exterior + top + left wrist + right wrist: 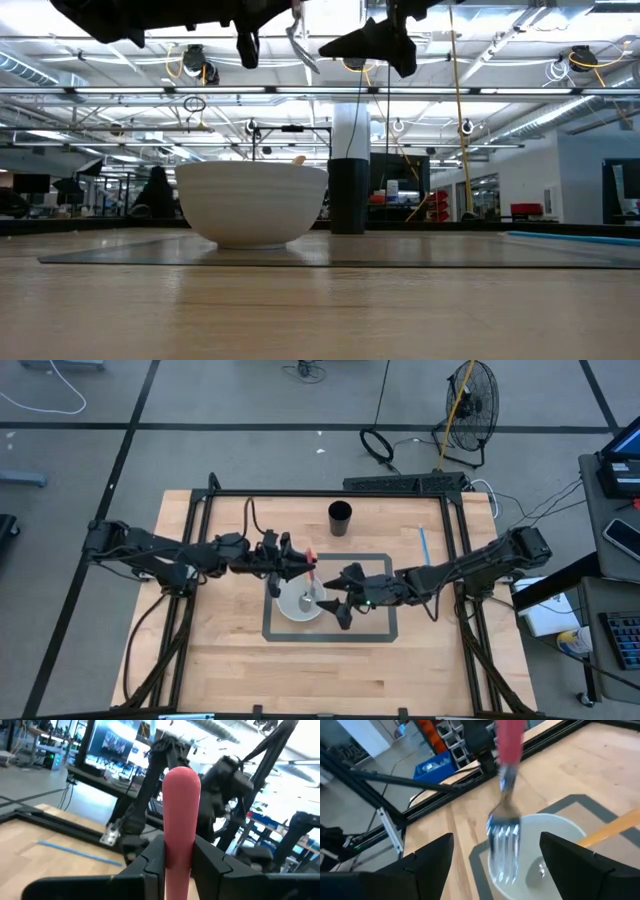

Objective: Pick & Place Utensil
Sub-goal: Put the pink fork into the white bowl on the light brown mat

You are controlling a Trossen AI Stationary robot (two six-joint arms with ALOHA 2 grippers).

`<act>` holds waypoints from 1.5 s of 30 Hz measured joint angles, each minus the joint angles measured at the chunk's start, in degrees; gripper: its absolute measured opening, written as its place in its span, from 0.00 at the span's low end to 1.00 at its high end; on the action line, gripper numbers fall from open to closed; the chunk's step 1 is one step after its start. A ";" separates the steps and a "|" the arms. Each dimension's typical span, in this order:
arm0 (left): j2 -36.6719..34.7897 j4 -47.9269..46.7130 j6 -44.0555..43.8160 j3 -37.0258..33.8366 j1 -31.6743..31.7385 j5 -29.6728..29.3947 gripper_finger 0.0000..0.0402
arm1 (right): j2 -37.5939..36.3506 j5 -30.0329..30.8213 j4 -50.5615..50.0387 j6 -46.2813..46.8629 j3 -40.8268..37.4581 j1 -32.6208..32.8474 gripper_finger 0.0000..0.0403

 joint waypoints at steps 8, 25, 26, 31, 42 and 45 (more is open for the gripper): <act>-5.73 -12.16 1.01 0.00 1.31 1.29 0.18 | -0.01 -0.04 -8.48 5.34 0.00 3.62 0.71; -6.40 -30.18 -0.11 -0.04 0.50 -3.50 0.17 | -0.99 1.41 -11.39 12.10 -0.04 10.32 0.71; -5.98 -30.26 -0.66 -0.07 0.53 -3.65 0.17 | -1.34 2.40 -11.44 12.14 -0.04 11.04 0.71; -3.21 -30.33 -3.41 -0.09 0.54 -5.58 0.19 | -5.17 11.48 -11.70 11.48 -0.04 15.18 0.71; 0.59 -33.90 -13.97 -0.13 0.97 -13.22 0.19 | -14.55 30.75 -12.79 5.59 -0.04 23.68 0.71; 0.59 -36.77 -15.29 -0.13 0.98 -15.26 0.18 | -15.36 33.46 -12.85 4.63 -0.04 25.38 0.71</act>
